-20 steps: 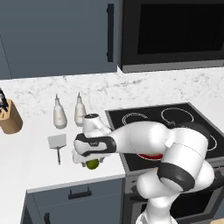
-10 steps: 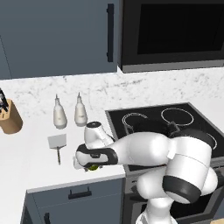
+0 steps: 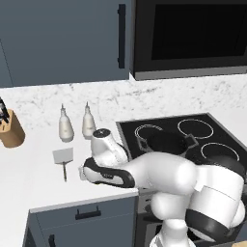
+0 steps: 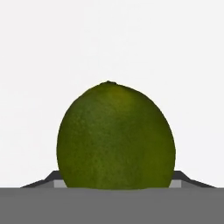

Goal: Put the lime and onion in the pot. Retrieve the spatula and lightly stir the vegetables in the pot.

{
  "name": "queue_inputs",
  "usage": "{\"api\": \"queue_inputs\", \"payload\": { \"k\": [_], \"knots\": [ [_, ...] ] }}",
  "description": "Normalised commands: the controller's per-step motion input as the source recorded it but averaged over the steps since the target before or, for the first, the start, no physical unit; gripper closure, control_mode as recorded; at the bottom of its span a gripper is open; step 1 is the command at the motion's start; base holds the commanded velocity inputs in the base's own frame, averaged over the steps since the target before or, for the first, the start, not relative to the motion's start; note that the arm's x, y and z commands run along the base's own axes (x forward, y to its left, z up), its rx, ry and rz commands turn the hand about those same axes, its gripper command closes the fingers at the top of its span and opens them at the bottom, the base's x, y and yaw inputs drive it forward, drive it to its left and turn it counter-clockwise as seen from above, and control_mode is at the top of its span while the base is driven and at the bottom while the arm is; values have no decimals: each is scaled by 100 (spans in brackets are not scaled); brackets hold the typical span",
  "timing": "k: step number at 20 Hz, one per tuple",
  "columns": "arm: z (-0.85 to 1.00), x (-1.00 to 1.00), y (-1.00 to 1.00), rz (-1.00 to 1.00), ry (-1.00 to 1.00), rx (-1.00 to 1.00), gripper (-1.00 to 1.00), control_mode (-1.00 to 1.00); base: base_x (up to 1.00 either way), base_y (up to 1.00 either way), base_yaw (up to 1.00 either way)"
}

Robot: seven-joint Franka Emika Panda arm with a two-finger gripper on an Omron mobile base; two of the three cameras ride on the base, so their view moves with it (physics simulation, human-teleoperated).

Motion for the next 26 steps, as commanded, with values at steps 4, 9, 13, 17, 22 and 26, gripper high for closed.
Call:
{"api": "queue_inputs", "payload": {
  "k": [4, 9, 13, 17, 22, 26],
  "knots": [
    [100, -31, -48, 0, -12, 0, 100, -100, 0, 0, 0],
    [96, -3, -75, 0, -7, 0, 100, -100, 0, 0, 0],
    [74, 0, -94, 0, -7, 0, 100, -100, 0, 0, 0],
    [52, 0, -100, 0, -2, 0, 100, -100, 0, 0, 0],
    [12, 11, -100, 0, 0, 0, 100, -100, 0, 0, 0],
    [1, 57, -96, -2, 0, 0, 100, -100, 0, 0, 0]
  ]
}}
